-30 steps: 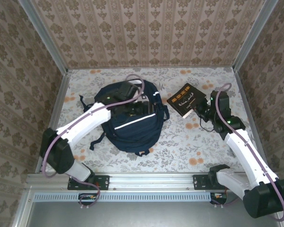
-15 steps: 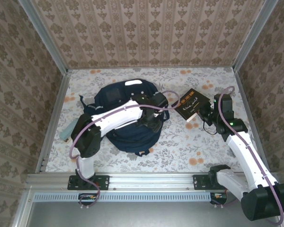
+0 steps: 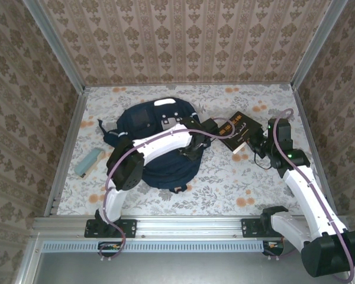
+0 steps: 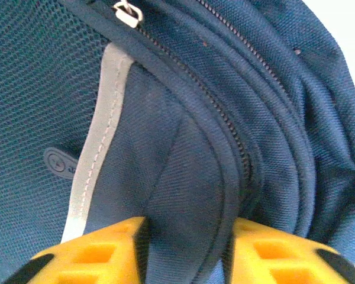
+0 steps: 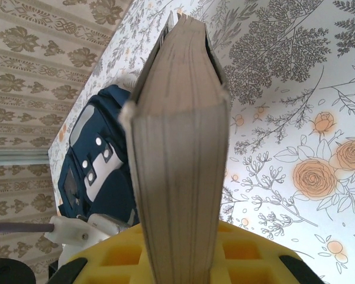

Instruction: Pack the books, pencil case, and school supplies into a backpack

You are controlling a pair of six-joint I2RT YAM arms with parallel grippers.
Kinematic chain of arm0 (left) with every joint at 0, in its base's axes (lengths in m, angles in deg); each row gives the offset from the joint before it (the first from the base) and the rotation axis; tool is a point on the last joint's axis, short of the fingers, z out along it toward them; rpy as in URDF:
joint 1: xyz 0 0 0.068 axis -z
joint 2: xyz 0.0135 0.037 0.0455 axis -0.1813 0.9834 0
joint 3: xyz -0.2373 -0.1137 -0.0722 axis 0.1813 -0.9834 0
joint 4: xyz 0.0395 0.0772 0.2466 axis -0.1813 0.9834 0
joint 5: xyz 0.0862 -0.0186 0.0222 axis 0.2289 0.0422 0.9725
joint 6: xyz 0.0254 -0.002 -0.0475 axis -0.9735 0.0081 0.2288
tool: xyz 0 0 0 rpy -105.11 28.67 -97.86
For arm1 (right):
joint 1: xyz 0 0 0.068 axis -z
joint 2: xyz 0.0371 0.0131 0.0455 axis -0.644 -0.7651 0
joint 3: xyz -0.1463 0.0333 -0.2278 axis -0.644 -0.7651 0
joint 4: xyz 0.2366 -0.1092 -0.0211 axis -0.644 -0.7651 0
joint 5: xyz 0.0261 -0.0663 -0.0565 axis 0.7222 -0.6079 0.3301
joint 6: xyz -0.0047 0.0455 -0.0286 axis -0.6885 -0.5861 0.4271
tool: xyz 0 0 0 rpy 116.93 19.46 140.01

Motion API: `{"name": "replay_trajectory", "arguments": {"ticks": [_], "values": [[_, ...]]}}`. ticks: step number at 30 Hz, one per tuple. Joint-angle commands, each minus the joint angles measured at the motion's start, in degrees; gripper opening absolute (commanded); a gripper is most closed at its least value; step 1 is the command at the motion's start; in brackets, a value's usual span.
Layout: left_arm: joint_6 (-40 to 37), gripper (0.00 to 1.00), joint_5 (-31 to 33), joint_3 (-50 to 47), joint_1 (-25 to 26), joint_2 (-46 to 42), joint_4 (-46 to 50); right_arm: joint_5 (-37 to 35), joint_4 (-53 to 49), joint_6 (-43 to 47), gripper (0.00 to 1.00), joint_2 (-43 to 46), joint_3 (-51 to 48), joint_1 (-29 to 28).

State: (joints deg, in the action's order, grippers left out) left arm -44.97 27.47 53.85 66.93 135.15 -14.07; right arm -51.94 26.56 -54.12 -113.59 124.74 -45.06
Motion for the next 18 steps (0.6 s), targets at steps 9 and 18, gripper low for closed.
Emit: {"name": "replay_trajectory", "arguments": {"ticks": [9,18], "values": [[-4.9,0.11,18.5,8.2,-0.1,-7.5,-2.3,1.5,-0.2,4.7,0.05,4.8,0.8,1.0],[-8.8,0.1,24.2,5.1,-0.5,-16.8,-19.9,14.5,6.2,7.1,0.06,7.3,-1.9,1.2]]}}
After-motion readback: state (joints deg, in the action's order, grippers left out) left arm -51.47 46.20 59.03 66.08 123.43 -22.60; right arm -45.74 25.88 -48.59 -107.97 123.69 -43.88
